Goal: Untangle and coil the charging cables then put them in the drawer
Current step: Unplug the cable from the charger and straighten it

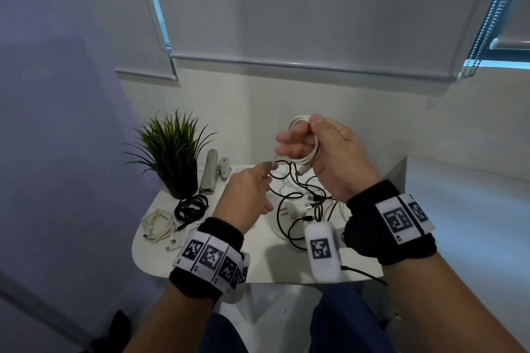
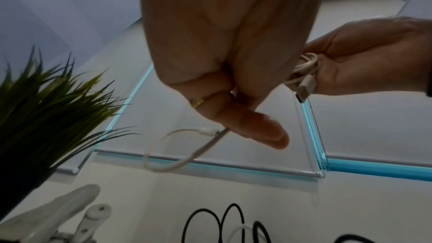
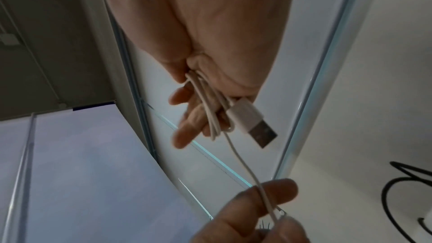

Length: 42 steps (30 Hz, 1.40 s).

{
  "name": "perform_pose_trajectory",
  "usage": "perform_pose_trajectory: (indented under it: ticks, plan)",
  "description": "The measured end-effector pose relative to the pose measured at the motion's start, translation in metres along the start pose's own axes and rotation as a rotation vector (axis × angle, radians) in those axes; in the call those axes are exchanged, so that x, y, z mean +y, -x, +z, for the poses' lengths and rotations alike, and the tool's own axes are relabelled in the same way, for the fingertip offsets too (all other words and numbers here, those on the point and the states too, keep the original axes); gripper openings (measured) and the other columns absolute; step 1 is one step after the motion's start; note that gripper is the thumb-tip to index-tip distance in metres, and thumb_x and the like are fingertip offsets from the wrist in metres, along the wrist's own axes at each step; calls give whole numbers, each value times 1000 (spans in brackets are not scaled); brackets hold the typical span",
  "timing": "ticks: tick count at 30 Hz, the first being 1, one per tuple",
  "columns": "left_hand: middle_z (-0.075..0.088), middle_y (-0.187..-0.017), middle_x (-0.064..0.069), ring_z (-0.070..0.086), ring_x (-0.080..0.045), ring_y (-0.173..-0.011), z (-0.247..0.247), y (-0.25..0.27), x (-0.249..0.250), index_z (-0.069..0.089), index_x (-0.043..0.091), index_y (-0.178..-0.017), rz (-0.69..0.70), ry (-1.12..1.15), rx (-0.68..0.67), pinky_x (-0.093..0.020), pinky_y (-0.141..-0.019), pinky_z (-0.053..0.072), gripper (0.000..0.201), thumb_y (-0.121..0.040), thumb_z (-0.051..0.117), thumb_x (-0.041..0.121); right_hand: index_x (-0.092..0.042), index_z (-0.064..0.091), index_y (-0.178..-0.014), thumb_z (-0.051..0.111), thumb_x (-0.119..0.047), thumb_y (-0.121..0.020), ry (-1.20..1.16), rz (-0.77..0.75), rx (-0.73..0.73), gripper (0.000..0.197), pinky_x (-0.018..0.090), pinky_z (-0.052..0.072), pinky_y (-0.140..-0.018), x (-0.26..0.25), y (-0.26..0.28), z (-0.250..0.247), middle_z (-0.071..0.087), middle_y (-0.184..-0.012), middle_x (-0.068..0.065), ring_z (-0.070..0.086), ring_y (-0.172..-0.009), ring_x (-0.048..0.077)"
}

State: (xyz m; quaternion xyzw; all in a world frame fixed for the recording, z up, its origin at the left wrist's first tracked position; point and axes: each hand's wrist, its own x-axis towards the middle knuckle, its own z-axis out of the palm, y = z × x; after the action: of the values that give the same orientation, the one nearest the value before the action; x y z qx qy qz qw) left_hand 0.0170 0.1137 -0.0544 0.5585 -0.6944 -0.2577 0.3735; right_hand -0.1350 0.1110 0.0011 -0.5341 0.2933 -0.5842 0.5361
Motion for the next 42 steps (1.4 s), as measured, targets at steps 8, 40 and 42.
perform_pose_trajectory:
  ticks: [8, 40, 42]
  plan:
    - [60, -71, 6, 64, -17, -70, 2, 10, -5, 66, 22, -103, 49, -38, -154, -34, -75, 55, 21, -96, 47, 14, -18, 70, -88, 55, -11, -93, 181, -151, 62, 17, 15, 43, -94, 9, -7, -6, 62, -124, 6, 56, -120, 10]
    - [53, -64, -3, 51, -5, -61, -29, -3, 16, 60, 24, -71, 152, 280, -9, -18, -72, 46, 42, -99, 34, 43, -10, 61, -82, 42, -17, -101, 235, 54, -75, 27, 36, 49, -51, 13, 0, -1, 48, -45, -1, 63, -51, 17]
    - [51, -62, -2, 48, -5, -60, -28, -2, 20, 59, 29, -64, 149, 283, 5, -13, -64, 42, 46, -100, 32, 38, -10, 63, -82, 48, -15, -98, 188, 29, -20, 24, 53, 48, -63, 14, -2, -1, 49, -46, 0, 59, -46, 16]
